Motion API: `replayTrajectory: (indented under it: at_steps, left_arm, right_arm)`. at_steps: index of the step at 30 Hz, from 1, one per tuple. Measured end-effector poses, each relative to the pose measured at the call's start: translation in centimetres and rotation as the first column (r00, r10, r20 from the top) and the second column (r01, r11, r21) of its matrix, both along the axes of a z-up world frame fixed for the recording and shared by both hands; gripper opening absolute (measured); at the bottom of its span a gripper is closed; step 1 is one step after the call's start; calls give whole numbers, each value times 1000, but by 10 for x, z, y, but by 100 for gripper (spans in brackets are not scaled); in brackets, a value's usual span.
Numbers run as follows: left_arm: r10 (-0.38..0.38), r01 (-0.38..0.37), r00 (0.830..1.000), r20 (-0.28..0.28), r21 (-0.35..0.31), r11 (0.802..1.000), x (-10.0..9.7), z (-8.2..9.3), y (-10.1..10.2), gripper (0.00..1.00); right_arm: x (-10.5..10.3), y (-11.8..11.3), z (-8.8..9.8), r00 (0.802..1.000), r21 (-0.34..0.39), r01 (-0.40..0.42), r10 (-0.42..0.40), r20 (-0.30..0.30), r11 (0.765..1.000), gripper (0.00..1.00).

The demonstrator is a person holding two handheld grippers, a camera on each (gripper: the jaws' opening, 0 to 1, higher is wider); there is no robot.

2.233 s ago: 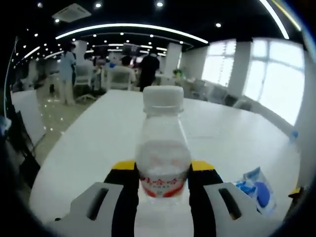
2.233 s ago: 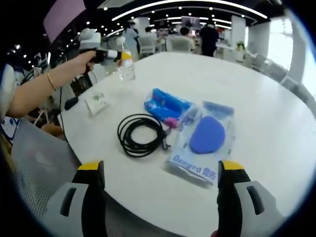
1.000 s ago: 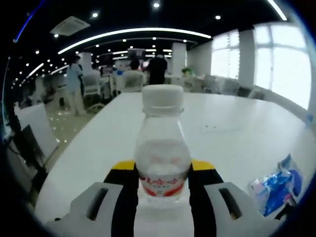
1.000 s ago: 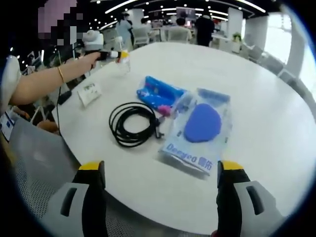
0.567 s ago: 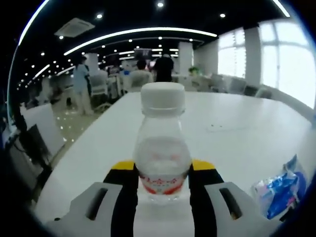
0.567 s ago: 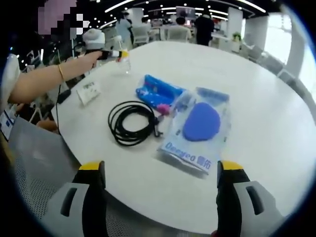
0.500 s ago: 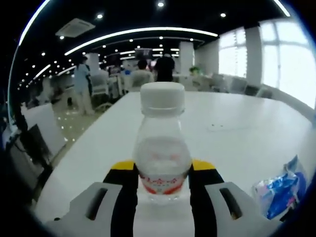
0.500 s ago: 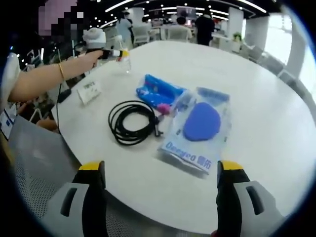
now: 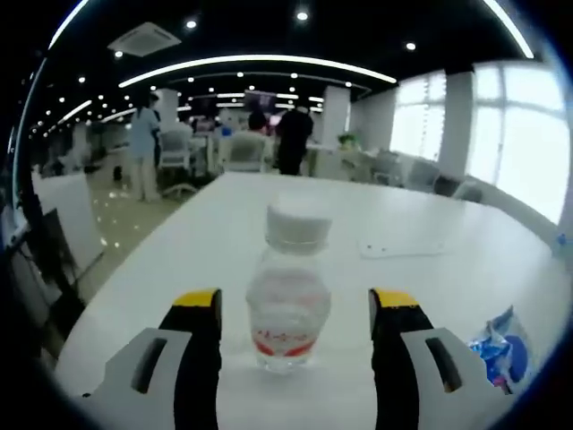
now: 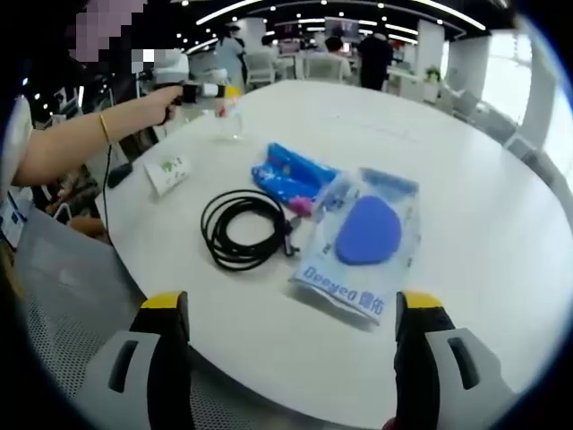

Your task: Arrange the tabletop items into an orderly group along one side of the table until the central work area is clear of visible clutter.

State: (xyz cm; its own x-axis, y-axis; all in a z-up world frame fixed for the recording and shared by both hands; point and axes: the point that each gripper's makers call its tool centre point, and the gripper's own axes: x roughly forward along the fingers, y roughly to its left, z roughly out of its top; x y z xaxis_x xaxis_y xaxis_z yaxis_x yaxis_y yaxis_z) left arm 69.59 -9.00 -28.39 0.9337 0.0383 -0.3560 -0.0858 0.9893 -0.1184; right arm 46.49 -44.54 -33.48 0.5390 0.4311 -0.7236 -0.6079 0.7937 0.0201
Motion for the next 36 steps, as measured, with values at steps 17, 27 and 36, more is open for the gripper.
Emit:
replayTrajectory:
  at_steps: [17,27,36]
  left_arm:
    - [-136,136,991,-6,73,988,-59,19,-12,99]
    - [-209,208,978,1,83,975,-94,35,-19,99]
    - [-225,221,973,43,81,972,-117,46,-27,99]
  right_arm:
    - [-3,9,6,998,4,-49,49,29,999,95]
    - [-5,11,7,997,-5,-68,68,37,998,94]
    - [-5,11,8,996,-13,-77,77,41,997,95]
